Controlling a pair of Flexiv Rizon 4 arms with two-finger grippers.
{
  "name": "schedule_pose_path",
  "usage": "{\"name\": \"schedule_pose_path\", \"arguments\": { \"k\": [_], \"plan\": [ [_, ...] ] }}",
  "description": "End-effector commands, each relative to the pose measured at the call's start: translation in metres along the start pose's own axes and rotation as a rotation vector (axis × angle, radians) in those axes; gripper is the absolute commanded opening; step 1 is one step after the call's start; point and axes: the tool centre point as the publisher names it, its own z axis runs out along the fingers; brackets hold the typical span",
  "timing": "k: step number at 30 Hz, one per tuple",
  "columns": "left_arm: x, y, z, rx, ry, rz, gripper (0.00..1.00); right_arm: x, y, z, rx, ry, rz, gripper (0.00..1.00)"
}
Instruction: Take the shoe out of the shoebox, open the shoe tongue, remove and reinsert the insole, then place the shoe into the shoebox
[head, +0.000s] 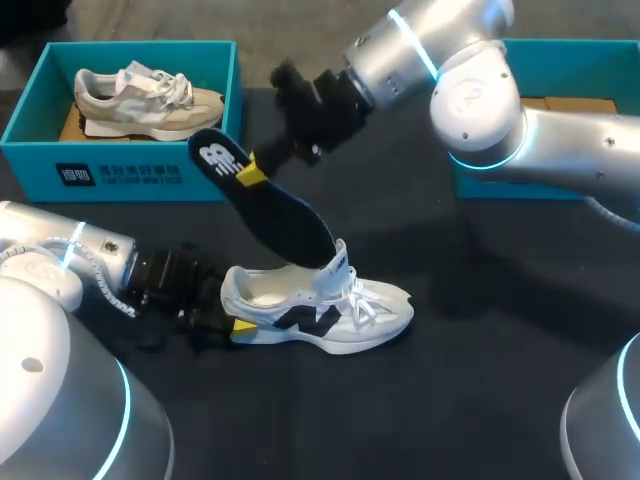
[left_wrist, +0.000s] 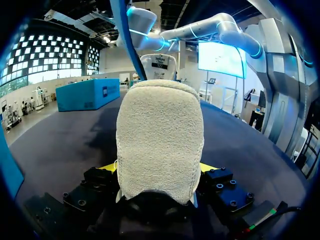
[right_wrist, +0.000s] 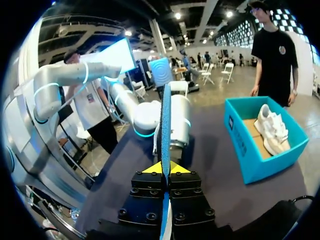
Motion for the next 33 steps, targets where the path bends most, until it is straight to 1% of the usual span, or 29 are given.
{"name": "schedule_pose_path", "arguments": {
  "k": [1,25,28,30,33],
  "plan": [
    [0.002,0.006,0.003,-0.001,-0.003,-0.001,0.0,0.005,0.005,-0.008,-0.063,-0.009,-0.028,0.0],
    [0.002,0.006,0.003,-0.001,-0.003,-0.001,0.0,0.005,0.005,-0.008,-0.063,-0.009,-0.028,0.0],
    [0.002,0.006,0.003,-0.001,-0.003,-0.001,0.0,0.001,0.024,-0.018,-0.154,0.009,-0.021,0.0],
    [0.002,0.006,0.003,-0.001,-0.003,-0.001,0.0,0.0,0.036,-0.023,-0.17,0.025,-0.022,0.0],
    [0.002,0.006,0.003,-0.001,-0.003,-0.001,0.0,-0.001,0.054,-0.033,-0.221,0.058,-0.004,0.0]
  ]
}}
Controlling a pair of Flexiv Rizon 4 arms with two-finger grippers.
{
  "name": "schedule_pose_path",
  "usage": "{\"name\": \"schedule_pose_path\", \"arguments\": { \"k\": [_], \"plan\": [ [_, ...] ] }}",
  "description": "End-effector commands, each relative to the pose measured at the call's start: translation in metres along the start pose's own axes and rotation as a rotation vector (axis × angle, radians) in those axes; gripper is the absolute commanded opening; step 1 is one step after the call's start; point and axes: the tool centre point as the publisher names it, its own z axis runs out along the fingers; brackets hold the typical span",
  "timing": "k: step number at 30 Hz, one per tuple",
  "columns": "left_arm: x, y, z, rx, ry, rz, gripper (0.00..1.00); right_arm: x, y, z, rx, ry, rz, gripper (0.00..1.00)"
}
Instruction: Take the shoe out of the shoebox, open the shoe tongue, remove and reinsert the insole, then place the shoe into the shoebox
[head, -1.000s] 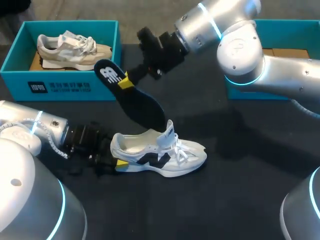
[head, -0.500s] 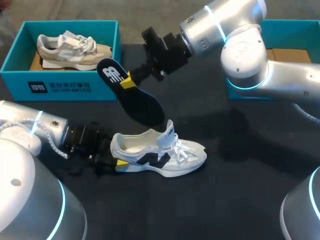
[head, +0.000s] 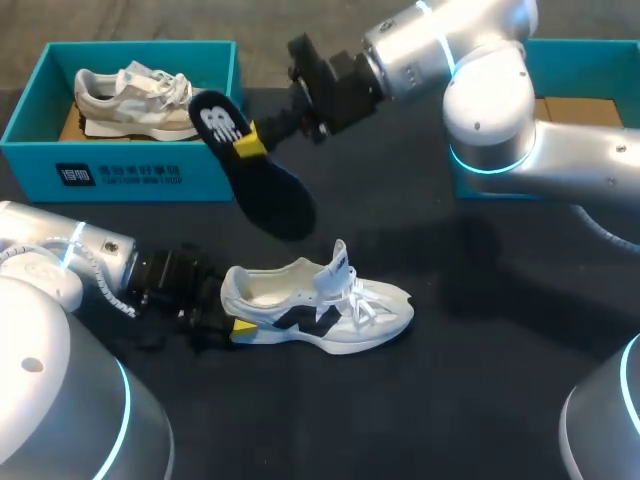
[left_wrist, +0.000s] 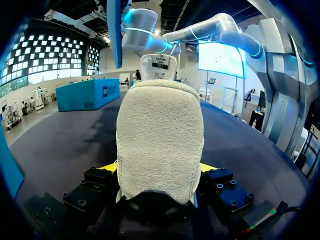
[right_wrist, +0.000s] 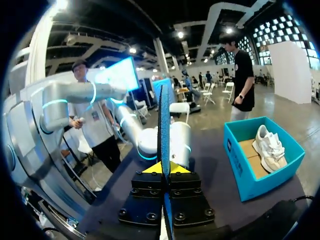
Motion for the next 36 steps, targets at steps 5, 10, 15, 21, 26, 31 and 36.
{"name": "schedule_pose_path", "arguments": {
  "k": [5,10,15,21,26,31,36],
  "plan": [
    [0.002,0.006,0.003,-0.001,-0.003,-0.001,0.0,0.001,0.045,-0.019,-0.12,0.121,0.1,0.0],
    [0.002,0.006,0.003,-0.001,-0.003,-0.001,0.0,0.013,0.079,-0.041,-0.241,0.159,0.149,0.0],
    [0.002,0.006,0.003,-0.001,-0.003,-0.001,0.0,0.03,0.11,-0.073,-0.316,0.129,0.158,0.0],
    [0.002,0.006,0.003,-0.001,-0.003,-0.001,0.0,0.055,0.129,-0.103,-0.339,0.052,0.196,0.0],
    [0.002,0.006,0.003,-0.001,-0.003,-0.001,0.0,0.073,0.128,-0.117,-0.333,-0.009,0.244,0.0],
    [0.002,0.006,0.003,-0.001,-0.003,-0.001,0.0,0.095,0.123,-0.123,-0.326,-0.052,0.287,0.0],
    [0.002,0.006,0.003,-0.001,-0.003,-0.001,0.0,0.117,0.119,-0.136,-0.325,-0.1,0.316,0.0]
  ]
}}
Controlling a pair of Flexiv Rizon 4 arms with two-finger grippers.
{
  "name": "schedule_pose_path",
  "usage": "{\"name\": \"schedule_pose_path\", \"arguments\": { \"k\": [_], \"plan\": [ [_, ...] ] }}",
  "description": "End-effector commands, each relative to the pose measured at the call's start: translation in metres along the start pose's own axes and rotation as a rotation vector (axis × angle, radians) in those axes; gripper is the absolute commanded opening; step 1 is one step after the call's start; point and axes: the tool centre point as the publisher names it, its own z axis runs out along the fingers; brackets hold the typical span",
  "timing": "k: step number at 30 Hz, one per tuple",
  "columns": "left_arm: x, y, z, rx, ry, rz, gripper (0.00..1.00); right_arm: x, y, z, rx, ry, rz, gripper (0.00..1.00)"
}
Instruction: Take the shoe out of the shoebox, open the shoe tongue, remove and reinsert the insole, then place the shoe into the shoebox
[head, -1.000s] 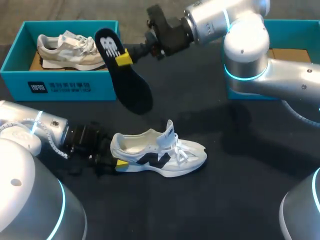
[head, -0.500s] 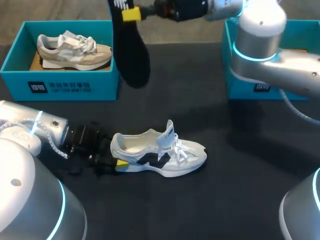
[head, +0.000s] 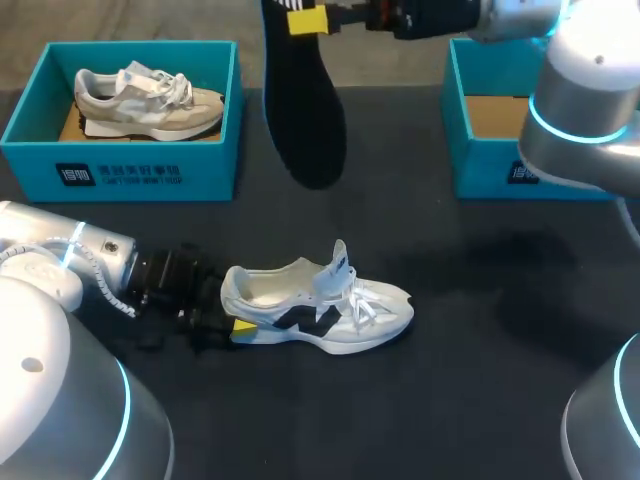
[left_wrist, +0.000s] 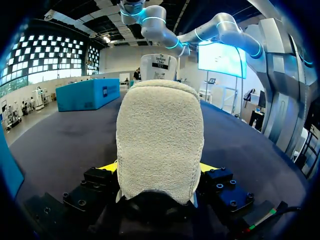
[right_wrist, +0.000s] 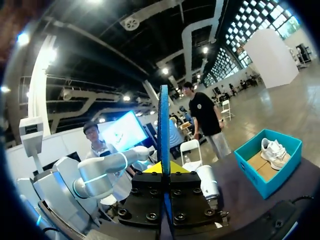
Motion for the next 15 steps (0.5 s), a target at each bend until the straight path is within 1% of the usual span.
{"name": "schedule_pose_path", "arguments": {
  "k": [1,4,8,9,10,11,15],
  "plan": [
    [0.002,0.006,0.003,-0.001,-0.003,-0.001,0.0,0.032,-0.011,-0.017,-0.01,-0.155,0.006,0.0],
    [0.002,0.006,0.003,-0.001,-0.003,-0.001,0.0,0.047,-0.016,-0.028,-0.014,-0.201,0.015,0.0],
    [0.002,0.006,0.003,-0.001,-0.003,-0.001,0.0,0.06,-0.024,-0.036,-0.022,-0.246,0.035,0.0],
    [0.002,0.006,0.003,-0.001,-0.003,-0.001,0.0,0.061,-0.026,-0.038,-0.025,-0.262,0.032,0.0],
    [0.002,0.006,0.003,-0.001,-0.003,-0.001,0.0,0.062,-0.026,-0.041,-0.042,-0.273,0.007,0.0],
    [0.002,0.006,0.003,-0.001,-0.003,-0.001,0.0,0.061,-0.024,-0.041,-0.066,-0.262,-0.024,0.0],
    [0.002,0.006,0.003,-0.001,-0.003,-0.001,0.0,0.061,-0.024,-0.041,-0.066,-0.262,-0.024,0.0]
  ]
}}
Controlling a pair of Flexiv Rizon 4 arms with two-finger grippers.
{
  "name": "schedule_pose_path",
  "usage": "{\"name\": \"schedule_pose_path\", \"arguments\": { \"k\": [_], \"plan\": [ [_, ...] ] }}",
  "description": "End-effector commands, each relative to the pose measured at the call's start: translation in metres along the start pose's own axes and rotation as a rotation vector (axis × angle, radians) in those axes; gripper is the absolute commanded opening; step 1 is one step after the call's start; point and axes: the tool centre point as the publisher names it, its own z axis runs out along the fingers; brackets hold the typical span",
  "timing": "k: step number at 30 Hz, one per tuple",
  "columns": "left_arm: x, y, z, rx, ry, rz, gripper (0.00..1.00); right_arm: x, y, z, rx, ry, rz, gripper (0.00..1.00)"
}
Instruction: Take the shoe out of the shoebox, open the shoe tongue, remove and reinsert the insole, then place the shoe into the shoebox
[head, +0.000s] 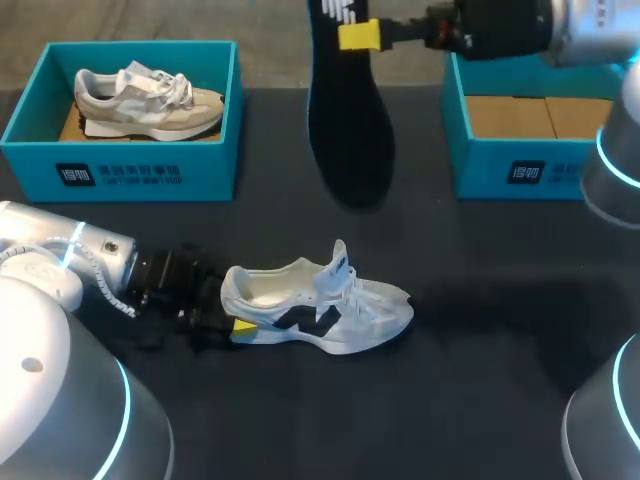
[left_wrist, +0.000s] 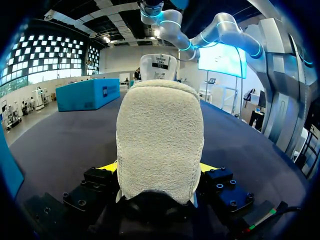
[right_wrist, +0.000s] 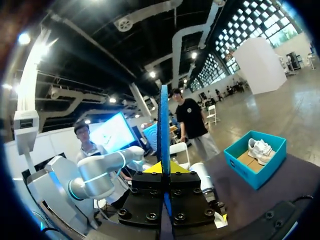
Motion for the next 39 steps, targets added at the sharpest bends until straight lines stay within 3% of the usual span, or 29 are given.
{"name": "schedule_pose_path", "arguments": {
  "k": [1,17,19,34,39],
  "plan": [
    [0.002,0.005,0.003,0.0,-0.002,-0.001,0.0,0.01,-0.008,-0.004,-0.02,-0.116,0.001,0.0],
    [0.002,0.005,0.003,0.0,-0.002,-0.001,0.0,0.01,-0.008,-0.004,-0.02,-0.116,0.001,0.0],
    [0.002,0.005,0.003,0.0,-0.002,-0.001,0.0,0.012,-0.011,-0.006,0.01,-0.121,0.022,0.0],
    [0.002,0.005,0.003,0.0,-0.002,-0.001,0.0,0.055,-0.029,-0.064,0.104,-0.247,0.165,0.0],
    [0.002,0.005,0.003,0.0,-0.002,-0.001,0.0,0.067,-0.034,-0.076,0.091,-0.279,0.218,0.0]
  ]
}}
